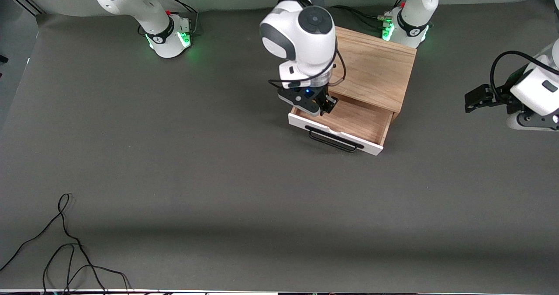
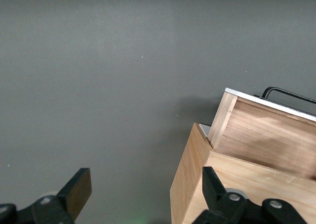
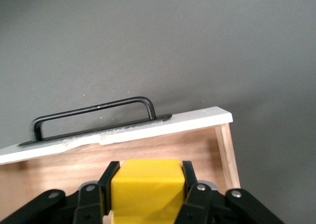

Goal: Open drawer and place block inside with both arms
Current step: 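Carry the yellow cube with the right gripper over the open drawer, then lower the cube into the drawer and open the right gripper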

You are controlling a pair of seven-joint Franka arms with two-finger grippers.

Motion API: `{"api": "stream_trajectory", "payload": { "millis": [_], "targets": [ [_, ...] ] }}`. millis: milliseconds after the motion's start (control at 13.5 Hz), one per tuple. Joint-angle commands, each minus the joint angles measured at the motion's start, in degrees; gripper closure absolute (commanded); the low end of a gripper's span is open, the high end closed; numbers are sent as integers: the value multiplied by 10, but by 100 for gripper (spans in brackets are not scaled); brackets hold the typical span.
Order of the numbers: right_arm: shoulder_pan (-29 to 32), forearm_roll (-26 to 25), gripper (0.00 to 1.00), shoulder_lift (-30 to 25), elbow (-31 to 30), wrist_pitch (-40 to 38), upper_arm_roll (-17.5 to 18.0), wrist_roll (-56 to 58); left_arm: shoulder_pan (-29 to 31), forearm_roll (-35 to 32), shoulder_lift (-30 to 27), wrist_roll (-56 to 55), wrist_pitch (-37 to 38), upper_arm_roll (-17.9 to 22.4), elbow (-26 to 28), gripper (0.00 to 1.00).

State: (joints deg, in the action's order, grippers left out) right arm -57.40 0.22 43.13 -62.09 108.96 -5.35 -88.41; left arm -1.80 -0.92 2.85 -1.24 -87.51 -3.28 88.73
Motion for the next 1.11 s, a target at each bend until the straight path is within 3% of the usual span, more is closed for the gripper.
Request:
{"api": "stream_trajectory", "payload": {
  "millis": [0, 742, 816, 891, 965, 1039],
  "targets": [
    [-18, -36, 65, 35, 27, 0, -6, -19, -13, 4, -49, 13, -41, 13, 79, 0],
    [-20, -36, 64, 49, -18, 74, -5, -15, -5, 4, -30, 18, -35, 14, 60, 0],
    [-20, -35, 58, 49, -17, 74, -5, -15, -5, 4, -29, 18, -35, 14, 61, 0],
    [-20, -33, 35, 49, -17, 73, -5, -14, -4, 4, -29, 18, -35, 14, 61, 0],
    [-19, -33, 0, 49, -17, 73, -5, -13, -4, 4, -29, 19, -35, 14, 61, 0],
    [-19, -33, 0, 48, -17, 73, -5, -13, -3, 4, -30, 19, -35, 14, 61, 0]
  ]
}}
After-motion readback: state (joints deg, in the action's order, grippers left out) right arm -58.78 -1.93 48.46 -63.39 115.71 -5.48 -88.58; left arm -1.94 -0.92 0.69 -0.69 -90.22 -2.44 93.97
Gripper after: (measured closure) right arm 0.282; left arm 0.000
